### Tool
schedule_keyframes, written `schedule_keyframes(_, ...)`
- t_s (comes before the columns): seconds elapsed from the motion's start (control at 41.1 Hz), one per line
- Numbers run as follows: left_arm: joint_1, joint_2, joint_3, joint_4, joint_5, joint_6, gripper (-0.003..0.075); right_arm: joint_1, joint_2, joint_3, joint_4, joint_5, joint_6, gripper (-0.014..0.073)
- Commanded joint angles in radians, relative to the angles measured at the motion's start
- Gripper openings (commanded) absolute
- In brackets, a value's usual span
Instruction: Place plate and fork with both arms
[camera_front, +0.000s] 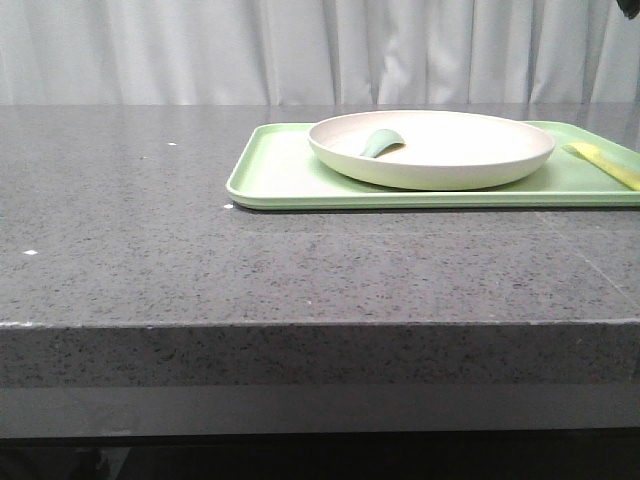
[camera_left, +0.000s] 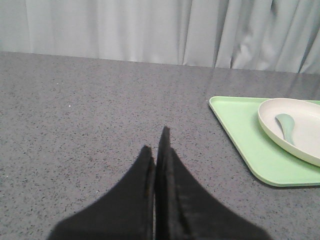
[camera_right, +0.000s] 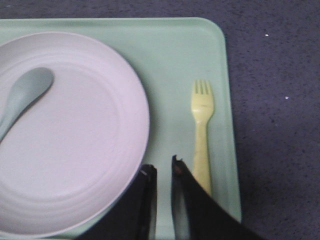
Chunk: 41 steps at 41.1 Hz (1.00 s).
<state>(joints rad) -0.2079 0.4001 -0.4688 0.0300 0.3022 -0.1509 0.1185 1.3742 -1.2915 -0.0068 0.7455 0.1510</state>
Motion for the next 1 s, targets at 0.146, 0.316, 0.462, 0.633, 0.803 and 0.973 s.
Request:
schedule_keyframes(0.146, 0.004, 0.006, -0.026, 0.002, -0.085, -0.002, -0.0018, 0.037, -0.279, 0.260, -0.007, -0.232, -0.017, 0.0022)
schedule_keyframes(0.316, 0.004, 0.006, -0.026, 0.002, -0.085, -0.002, -0.0018, 0.037, -0.492, 0.481, -0.007, -0.361, -0.026, 0.0022)
schedule_keyframes(0.462, 0.004, 0.006, -0.026, 0.002, -0.085, -0.002, -0.0018, 0.037, -0.703, 0.672, -0.021, -0.460, -0.026, 0.0022)
schedule_keyframes(0.633, 0.004, 0.006, -0.026, 0.002, -0.085, -0.002, -0.0018, 0.037, -0.941, 0.826, -0.022, -0.511, -0.026, 0.0022)
schedule_keyframes(0.803, 0.004, 0.006, -0.026, 0.002, -0.085, -0.002, -0.0018, 0.037, -1.128, 0.893, -0.022, -0.524, -0.026, 0.0022)
schedule_keyframes(0.973, 0.004, 0.006, -0.026, 0.002, -0.085, -0.002, -0.0018, 0.037, -1.189, 0.893, -0.022, -0.500, -0.026, 0.0022)
